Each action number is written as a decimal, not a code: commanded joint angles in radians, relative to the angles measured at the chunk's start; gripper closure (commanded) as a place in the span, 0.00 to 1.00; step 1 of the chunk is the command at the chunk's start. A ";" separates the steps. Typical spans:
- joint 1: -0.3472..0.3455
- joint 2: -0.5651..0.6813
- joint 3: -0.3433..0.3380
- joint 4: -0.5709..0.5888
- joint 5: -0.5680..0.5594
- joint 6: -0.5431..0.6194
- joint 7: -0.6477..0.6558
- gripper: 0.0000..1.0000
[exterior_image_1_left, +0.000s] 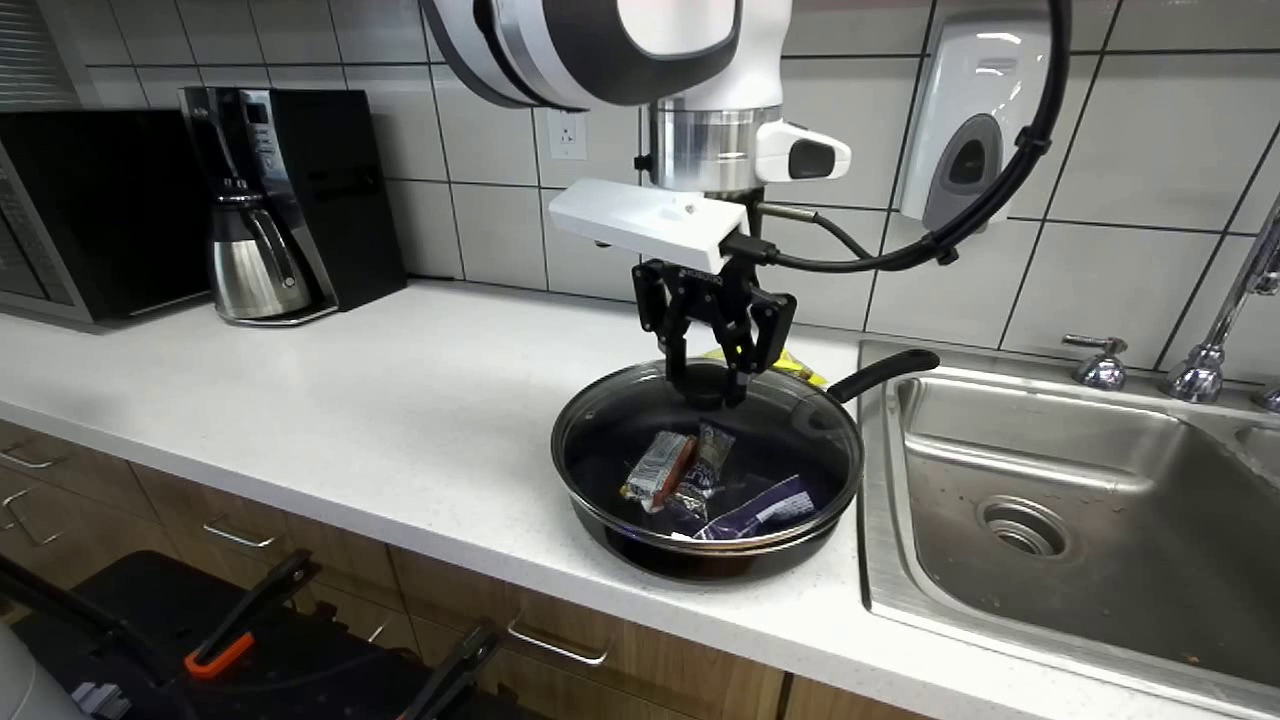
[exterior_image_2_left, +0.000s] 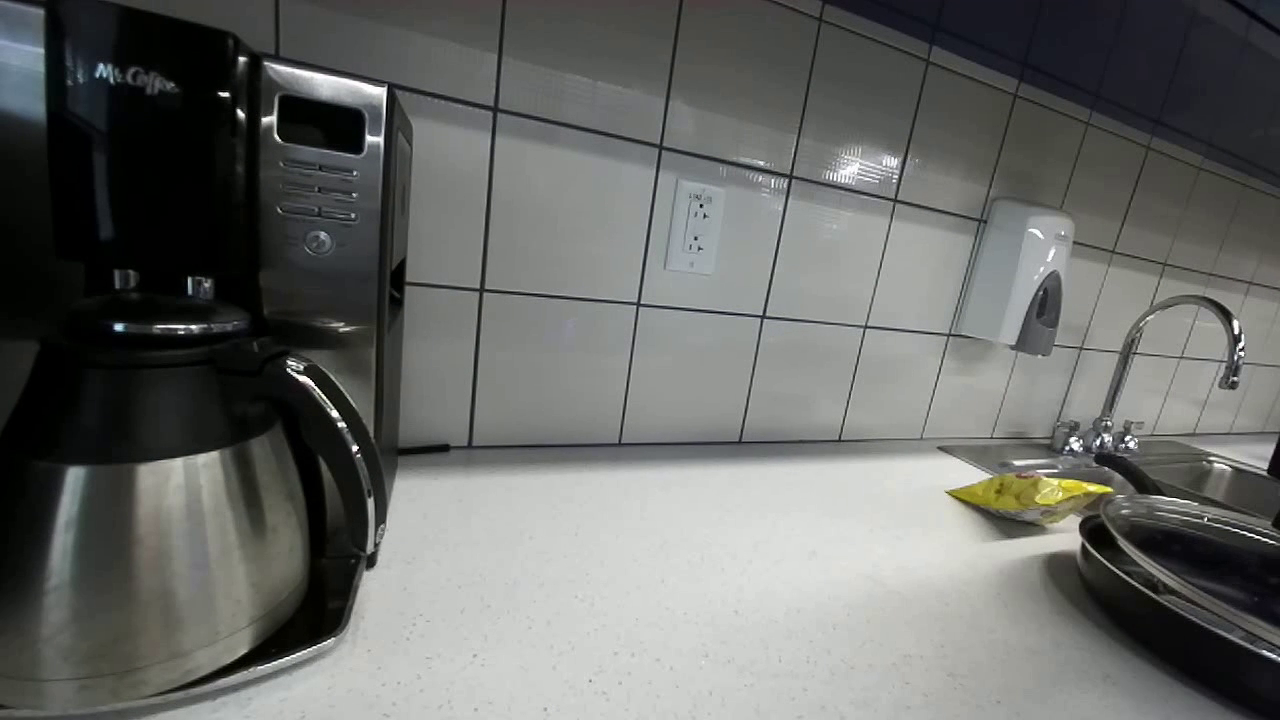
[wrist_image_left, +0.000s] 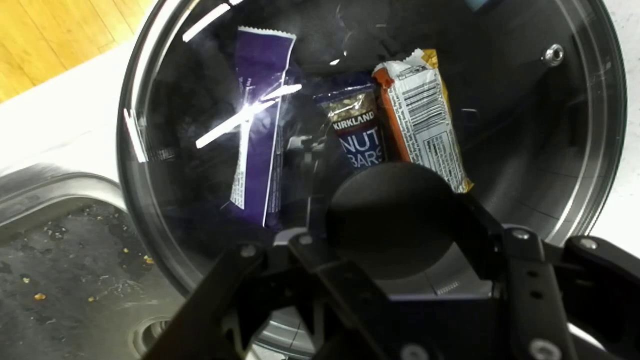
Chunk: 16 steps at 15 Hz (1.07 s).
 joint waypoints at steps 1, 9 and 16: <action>-0.016 0.017 0.009 0.042 0.023 0.001 -0.041 0.61; -0.015 0.038 0.016 0.054 0.041 0.009 -0.059 0.61; -0.010 0.042 0.022 0.055 0.055 0.024 -0.085 0.61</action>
